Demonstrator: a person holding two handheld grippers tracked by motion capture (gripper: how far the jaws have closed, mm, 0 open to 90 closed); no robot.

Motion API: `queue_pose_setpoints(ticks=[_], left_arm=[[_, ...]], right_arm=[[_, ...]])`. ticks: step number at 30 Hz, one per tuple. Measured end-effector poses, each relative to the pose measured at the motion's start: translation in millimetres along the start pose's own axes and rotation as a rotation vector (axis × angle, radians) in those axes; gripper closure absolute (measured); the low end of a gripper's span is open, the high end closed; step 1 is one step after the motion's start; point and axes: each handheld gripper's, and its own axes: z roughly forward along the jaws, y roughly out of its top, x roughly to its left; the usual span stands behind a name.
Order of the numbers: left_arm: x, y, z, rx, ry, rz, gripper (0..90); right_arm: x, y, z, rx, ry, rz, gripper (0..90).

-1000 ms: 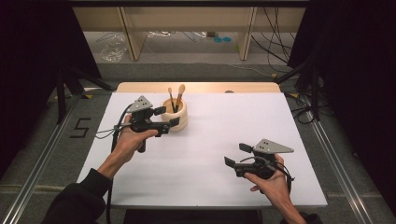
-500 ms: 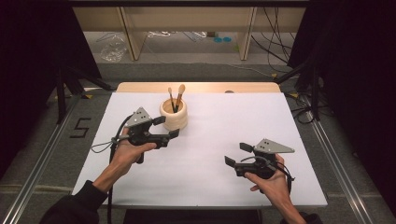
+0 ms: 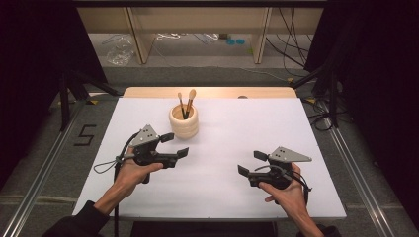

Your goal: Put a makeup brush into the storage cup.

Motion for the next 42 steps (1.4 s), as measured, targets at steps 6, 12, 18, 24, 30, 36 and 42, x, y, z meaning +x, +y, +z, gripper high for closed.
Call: queue_pose_setpoints(ticks=[6, 12, 18, 24, 30, 36, 42], left_arm=[[-6.3, -9.9, -1.2, 0.018, -0.012, 0.015, 19.5], [-13.3, -18.9, -3.0, 0.016, -0.016, 0.03, 18.3], [-22.9, -28.1, -3.0, 0.022, -0.036, 0.027, 18.0], [-26.8, -35.7, -7.1, 0.033, -0.029, 0.041, 18.0], [-26.2, -40.9, -12.2, 0.03, 0.005, 0.044, 18.1], [-26.8, -44.6, -12.5, 0.036, 0.005, 0.036, 18.1], [-26.5, -44.7, -12.1, 0.035, 0.008, 0.034, 18.1]], right_arm=[[2.1, 0.5, -1.3, 0.019, 0.013, 0.027, 18.0], [2.2, 0.5, -1.2, 0.018, 0.012, 0.027, 17.7], [1.7, -0.2, 0.1, 0.008, 0.002, 0.012, 17.1], [0.9, 0.3, -0.3, -0.009, -0.011, -0.006, 17.1], [2.6, 0.4, -0.6, -0.002, 0.002, 0.015, 17.1], [2.5, 1.1, -1.4, -0.001, 0.0, 0.006, 17.0], [2.9, 1.1, -1.4, -0.006, 0.0, 0.006, 17.0]])
